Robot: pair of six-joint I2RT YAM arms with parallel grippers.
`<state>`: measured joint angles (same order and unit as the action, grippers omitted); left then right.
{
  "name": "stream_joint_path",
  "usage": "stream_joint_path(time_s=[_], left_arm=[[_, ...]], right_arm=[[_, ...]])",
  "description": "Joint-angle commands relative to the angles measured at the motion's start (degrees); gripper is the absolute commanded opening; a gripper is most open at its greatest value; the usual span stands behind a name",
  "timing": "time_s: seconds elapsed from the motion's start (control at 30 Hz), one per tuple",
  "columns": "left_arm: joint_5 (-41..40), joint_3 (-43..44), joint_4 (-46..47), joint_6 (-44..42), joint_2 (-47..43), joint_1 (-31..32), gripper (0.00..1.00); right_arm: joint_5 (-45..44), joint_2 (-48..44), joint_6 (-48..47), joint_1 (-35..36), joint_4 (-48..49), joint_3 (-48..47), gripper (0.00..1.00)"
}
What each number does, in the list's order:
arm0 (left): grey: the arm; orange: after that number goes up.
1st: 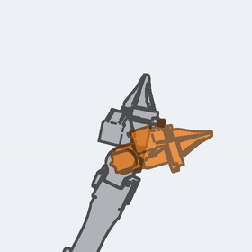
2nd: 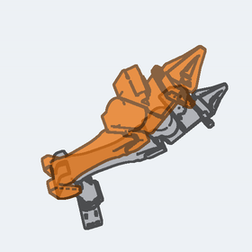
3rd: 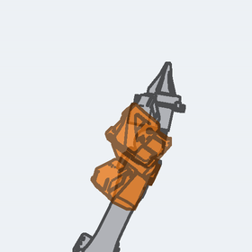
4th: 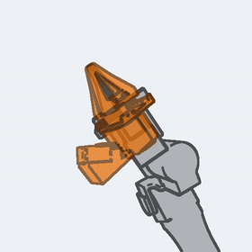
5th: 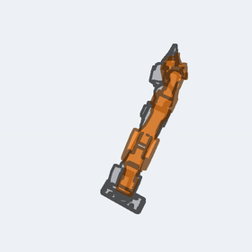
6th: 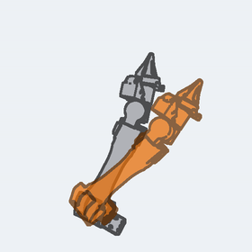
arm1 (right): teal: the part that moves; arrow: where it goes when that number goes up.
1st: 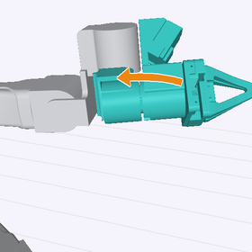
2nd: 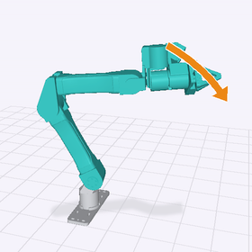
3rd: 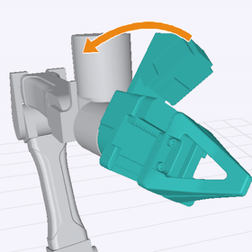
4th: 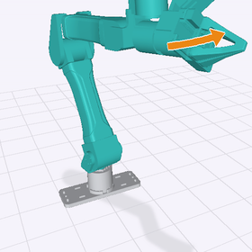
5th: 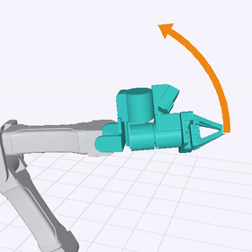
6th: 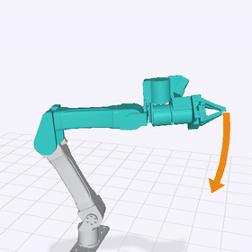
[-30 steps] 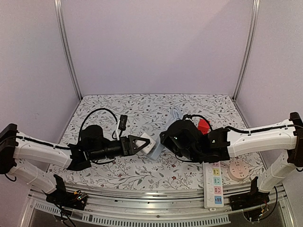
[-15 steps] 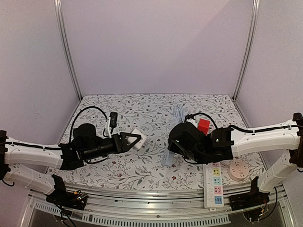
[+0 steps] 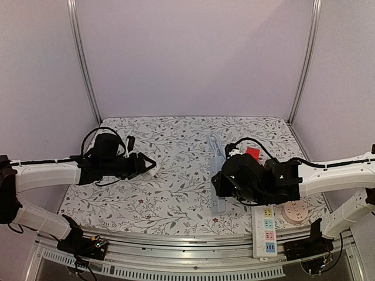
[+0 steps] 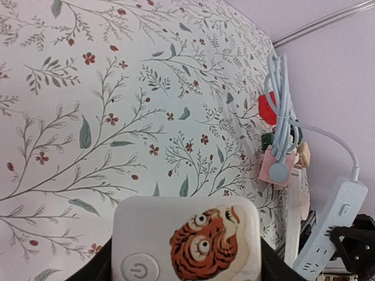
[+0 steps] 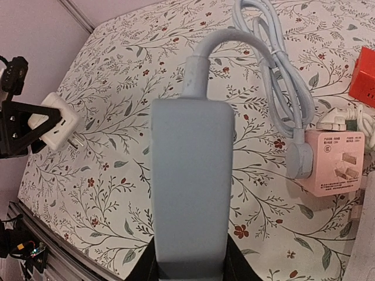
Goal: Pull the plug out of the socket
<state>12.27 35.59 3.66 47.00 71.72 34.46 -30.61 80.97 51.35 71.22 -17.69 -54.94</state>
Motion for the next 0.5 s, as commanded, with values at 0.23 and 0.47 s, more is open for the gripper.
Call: stream_joint_path(time_s=[0.23,0.47], left_arm=[[5.7,0.5,-6.0,-1.8,8.7,-4.9,0.0],[4.9,0.8,-7.3,-1.8,10.7,-5.3,0.1]], right_arm=[[2.1,-3.2,-10.4,0.1,5.7,0.0,0.0],[2.6,-2.2,-9.8,0.1,5.9,0.0,0.0]])
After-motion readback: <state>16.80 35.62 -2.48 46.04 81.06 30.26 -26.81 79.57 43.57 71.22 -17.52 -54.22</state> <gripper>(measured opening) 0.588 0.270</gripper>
